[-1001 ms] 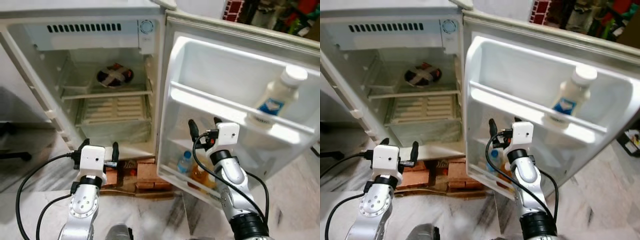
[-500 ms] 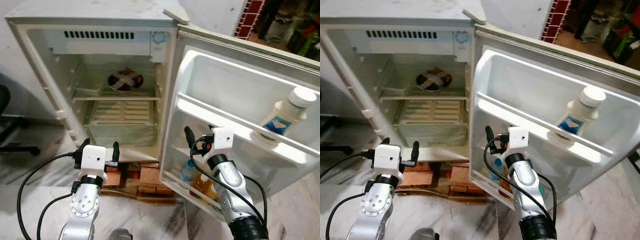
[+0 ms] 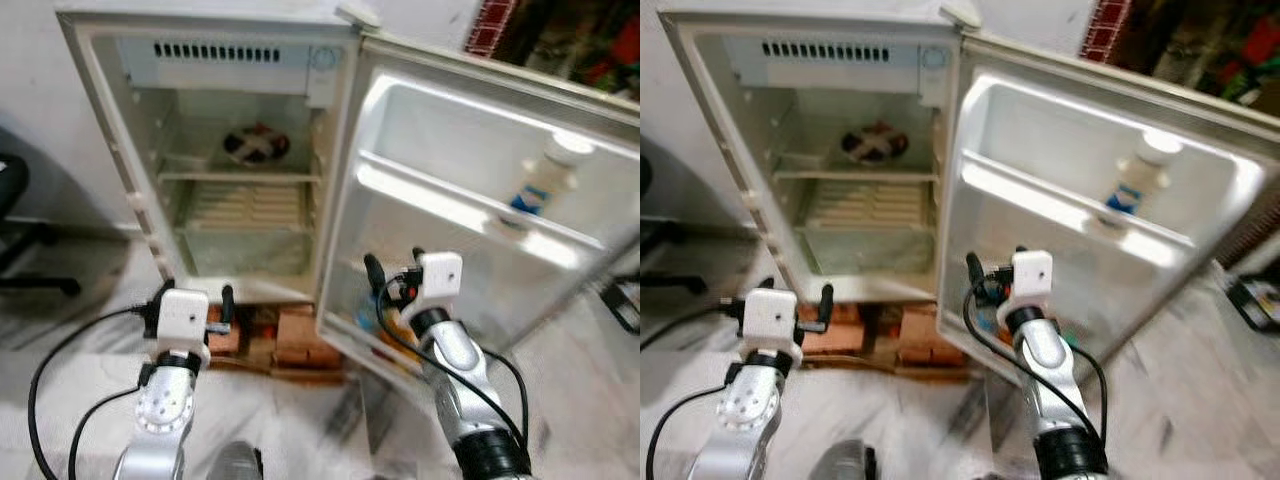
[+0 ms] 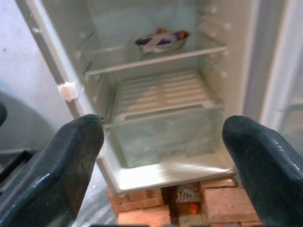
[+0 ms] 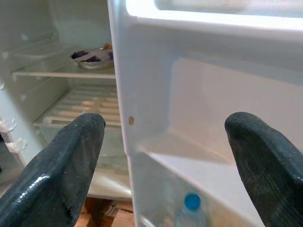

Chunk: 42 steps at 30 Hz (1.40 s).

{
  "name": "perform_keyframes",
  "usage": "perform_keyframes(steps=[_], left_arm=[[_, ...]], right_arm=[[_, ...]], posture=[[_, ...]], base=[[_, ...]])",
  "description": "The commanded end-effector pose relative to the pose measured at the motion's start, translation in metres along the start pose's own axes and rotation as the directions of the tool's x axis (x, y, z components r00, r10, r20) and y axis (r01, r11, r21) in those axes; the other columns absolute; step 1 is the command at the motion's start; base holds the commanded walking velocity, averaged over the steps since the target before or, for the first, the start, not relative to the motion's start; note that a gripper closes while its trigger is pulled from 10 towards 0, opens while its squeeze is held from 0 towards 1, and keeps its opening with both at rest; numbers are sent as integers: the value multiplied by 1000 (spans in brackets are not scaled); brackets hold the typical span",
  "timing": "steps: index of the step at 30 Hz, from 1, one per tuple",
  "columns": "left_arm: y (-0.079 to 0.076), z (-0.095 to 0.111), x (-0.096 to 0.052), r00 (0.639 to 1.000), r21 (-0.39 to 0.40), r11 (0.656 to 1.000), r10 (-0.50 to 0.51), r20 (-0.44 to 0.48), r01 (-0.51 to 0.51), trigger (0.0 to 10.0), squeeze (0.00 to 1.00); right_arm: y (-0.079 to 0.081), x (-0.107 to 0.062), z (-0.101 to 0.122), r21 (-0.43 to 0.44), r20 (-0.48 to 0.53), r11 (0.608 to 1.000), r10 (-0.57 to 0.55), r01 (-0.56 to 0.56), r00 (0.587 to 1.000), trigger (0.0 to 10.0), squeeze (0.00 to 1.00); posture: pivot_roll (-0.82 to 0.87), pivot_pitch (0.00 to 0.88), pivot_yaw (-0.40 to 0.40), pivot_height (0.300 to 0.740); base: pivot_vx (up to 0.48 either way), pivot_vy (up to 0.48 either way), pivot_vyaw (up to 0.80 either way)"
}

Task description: Restocking fridge

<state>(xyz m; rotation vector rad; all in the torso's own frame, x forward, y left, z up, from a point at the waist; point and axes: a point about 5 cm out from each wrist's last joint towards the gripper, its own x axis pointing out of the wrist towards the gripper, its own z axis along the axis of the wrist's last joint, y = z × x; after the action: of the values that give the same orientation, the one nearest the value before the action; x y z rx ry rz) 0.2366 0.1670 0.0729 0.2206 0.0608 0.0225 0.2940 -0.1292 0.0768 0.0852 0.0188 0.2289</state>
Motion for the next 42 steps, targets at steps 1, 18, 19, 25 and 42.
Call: perform_keyframes(steps=[1,18,19,25,42], left_arm=[[-3,-3,0,1000,2,1000,-3,-15,3,10000,0],[-2,-2,3,1000,-9,1000,-1,-2,1,10000,0],[-2,-1,4,1000,1,1000,1,3,-1,10000,0],[-4,0,4,1000,-14,999,-30,9,30,10000,0],[-4,1,5,999,-24,999,-38,16,38,10000,0]], right_arm=[[-2,0,1,-12,0,1000,0,0,1000,10000,0],[-4,6,9,-31,40,999,-18,19,999,10000,0],[-3,6,9,-30,40,999,-16,18,999,10000,0],[-1,7,8,-24,41,1000,-10,11,999,10000,0],[-2,7,9,-31,54,999,-3,5,999,10000,0]], posture=[[112,0,-48,740],[113,0,-54,740],[113,0,-55,740],[112,0,-58,740],[114,0,-55,740]], base=[[-259,0,0],[-108,0,0],[0,0,0],[0,-94,0],[315,-352,0]])
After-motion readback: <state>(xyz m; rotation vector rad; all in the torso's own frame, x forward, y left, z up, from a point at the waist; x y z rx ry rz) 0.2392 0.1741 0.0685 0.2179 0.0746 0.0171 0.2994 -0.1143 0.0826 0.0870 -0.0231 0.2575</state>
